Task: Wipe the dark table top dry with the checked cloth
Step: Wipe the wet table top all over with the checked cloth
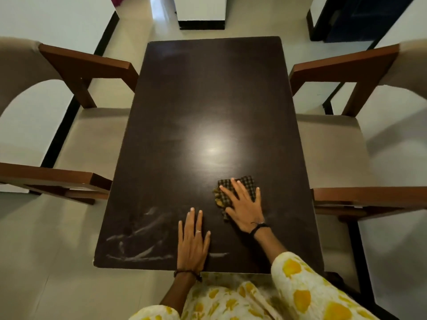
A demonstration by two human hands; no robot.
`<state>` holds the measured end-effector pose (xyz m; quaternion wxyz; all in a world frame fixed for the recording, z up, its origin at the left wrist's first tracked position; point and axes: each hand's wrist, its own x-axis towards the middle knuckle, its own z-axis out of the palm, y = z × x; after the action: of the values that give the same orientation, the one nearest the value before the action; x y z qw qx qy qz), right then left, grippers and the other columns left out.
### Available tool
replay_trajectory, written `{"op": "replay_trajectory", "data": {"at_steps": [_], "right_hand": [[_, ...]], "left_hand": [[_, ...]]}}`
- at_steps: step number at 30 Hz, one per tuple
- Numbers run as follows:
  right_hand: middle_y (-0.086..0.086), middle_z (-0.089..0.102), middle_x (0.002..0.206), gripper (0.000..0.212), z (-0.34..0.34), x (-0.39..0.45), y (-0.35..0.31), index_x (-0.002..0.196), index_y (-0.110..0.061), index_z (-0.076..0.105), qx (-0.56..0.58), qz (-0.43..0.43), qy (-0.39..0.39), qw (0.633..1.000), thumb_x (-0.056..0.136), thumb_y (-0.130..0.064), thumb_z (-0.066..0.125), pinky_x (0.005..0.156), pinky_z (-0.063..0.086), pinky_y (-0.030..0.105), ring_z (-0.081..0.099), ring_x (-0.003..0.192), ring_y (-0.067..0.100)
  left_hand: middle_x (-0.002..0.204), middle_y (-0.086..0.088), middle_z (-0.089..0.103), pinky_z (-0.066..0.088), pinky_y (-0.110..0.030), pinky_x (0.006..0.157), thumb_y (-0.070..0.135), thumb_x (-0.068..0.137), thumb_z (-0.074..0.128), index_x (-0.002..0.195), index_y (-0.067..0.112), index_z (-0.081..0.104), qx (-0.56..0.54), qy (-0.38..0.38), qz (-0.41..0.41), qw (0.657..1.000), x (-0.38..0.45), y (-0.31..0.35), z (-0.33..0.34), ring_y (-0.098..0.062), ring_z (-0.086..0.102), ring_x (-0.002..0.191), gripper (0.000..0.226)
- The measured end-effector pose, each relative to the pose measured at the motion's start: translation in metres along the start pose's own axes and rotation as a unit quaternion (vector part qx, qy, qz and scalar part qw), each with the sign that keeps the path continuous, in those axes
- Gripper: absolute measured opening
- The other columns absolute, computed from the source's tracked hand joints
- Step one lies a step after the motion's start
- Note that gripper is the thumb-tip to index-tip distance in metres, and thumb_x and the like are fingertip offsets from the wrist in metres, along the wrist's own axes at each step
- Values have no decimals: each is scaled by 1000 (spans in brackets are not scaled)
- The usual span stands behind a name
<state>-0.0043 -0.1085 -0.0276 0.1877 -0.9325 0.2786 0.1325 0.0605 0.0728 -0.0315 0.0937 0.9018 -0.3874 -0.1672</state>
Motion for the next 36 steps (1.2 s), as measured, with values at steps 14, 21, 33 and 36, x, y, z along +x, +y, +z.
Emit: {"op": "replay_trajectory", "data": {"at_steps": [14,21,33,36], "right_hand": [[-5,-23,155,70,15,-97,103,139,-44,-15,50,130,14,990,94,-42,39,110,-14,58,-29,136,9],[-3,-23,155,69,4,-83,112,141,-43,-9,47,127,3,991,94,-43,40,108,-15,60,-30,135,11],[-4,-16,157,68,11,-118,129,139,-43,-8,72,128,29,989,94,-43,42,108,-18,57,-26,137,9],[-5,-15,156,64,17,-121,115,142,-41,-1,97,183,57,977,92,-44,38,107,-18,56,-21,140,11]], "left_hand": [[135,-3,50,1,-45,106,51,81,34,129,24,50,108,-100,148,978,-1,92,28,-33,42,126,57],[145,-4,37,-3,-45,107,51,84,33,138,26,35,101,-78,154,980,0,90,32,-24,1,139,59],[145,-9,35,0,-44,108,46,94,24,139,20,27,71,-75,196,975,0,54,25,-11,-3,139,53],[140,-9,44,5,-42,109,39,97,10,139,24,26,66,-66,207,974,-6,25,14,-6,-2,140,47]]}}
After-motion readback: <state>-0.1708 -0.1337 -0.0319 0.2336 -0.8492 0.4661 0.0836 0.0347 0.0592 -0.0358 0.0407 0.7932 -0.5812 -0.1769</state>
